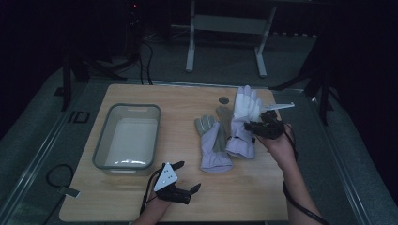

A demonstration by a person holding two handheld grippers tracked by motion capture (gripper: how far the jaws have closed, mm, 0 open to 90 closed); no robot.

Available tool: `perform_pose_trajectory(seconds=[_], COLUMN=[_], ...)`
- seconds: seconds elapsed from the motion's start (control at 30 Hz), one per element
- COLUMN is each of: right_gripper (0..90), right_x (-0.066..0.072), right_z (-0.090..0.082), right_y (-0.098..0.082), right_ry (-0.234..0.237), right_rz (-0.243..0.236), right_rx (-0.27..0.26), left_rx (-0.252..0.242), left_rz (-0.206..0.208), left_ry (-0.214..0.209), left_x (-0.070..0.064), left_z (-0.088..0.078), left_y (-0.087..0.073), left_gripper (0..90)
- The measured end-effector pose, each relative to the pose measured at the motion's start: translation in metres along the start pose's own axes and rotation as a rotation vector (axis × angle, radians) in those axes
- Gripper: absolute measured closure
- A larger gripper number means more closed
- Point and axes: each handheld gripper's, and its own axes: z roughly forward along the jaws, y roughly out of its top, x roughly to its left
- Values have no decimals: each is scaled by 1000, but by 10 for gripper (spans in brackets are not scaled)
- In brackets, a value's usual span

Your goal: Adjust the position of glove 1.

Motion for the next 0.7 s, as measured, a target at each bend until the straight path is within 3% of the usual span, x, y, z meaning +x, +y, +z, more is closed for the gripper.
perform_pose_trajectory(seconds=[0.03, 0.07, 0.1, 0.33, 0.43, 0.57, 0.7], right_gripper=[795, 796, 796, 795, 796, 794, 793], right_x=[0, 19, 25, 55, 61, 70, 72], right_z=[0, 6, 8, 19, 19, 31, 43], right_y=[0, 7, 9, 19, 20, 18, 14], right_ry=[0, 14, 20, 37, 34, 24, 22], right_rz=[0, -28, -40, -98, -104, -130, -124], right_rx=[0, 7, 12, 64, 78, 125, 148], left_rx=[0, -1, 0, 0, -2, -1, -2], left_rz=[0, 1, 1, 0, -1, -3, -2], left_ry=[0, 0, 0, -3, -3, -4, -3], left_x=[0, 0, 0, 0, 0, 0, 0], left_z=[0, 0, 0, 0, 0, 0, 0], left_y=[0, 0, 0, 0, 0, 0, 0], left_gripper=[17, 17, 17, 17, 17, 17, 17])
